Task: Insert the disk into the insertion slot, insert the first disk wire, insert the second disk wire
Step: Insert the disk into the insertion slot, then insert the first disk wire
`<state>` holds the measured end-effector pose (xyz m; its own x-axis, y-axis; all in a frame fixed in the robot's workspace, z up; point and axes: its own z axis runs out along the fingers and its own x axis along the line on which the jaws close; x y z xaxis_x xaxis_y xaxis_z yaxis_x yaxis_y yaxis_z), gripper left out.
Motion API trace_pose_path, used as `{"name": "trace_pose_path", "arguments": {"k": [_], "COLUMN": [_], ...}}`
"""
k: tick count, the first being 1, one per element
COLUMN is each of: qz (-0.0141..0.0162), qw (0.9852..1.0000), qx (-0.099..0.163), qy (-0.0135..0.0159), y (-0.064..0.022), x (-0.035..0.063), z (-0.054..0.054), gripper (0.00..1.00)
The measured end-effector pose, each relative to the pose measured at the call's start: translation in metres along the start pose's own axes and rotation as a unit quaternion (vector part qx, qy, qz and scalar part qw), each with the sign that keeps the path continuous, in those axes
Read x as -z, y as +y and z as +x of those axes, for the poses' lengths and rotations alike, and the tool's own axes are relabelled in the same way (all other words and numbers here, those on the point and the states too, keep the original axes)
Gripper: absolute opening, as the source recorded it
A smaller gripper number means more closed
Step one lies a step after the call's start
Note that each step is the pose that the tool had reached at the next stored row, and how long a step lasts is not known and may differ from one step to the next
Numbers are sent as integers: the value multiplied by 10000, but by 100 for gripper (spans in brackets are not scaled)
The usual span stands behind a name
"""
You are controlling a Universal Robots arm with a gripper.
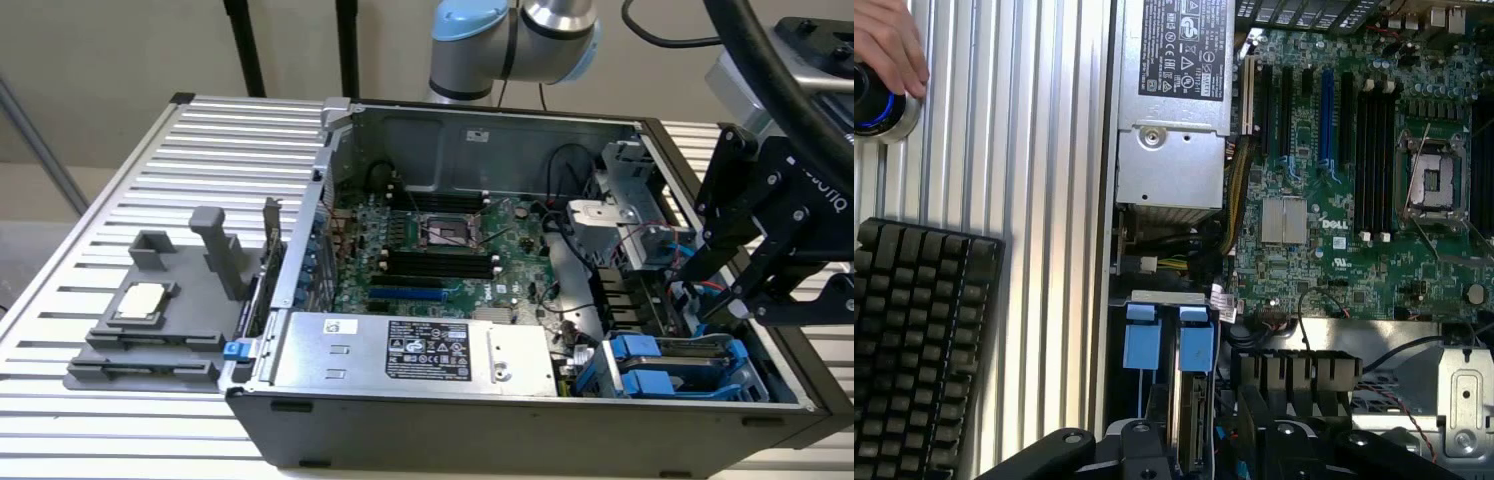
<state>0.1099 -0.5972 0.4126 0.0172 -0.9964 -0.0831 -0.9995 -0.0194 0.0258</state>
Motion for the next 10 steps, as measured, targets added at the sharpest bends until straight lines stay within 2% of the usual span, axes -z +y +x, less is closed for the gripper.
{"name": "trace_pose_path", "arguments": {"k": [10], "qz": [0], "qw": [10000], "qx": [0], "qy": [0], "y": [0], "x": [0], "z": [0], "gripper": [40]}}
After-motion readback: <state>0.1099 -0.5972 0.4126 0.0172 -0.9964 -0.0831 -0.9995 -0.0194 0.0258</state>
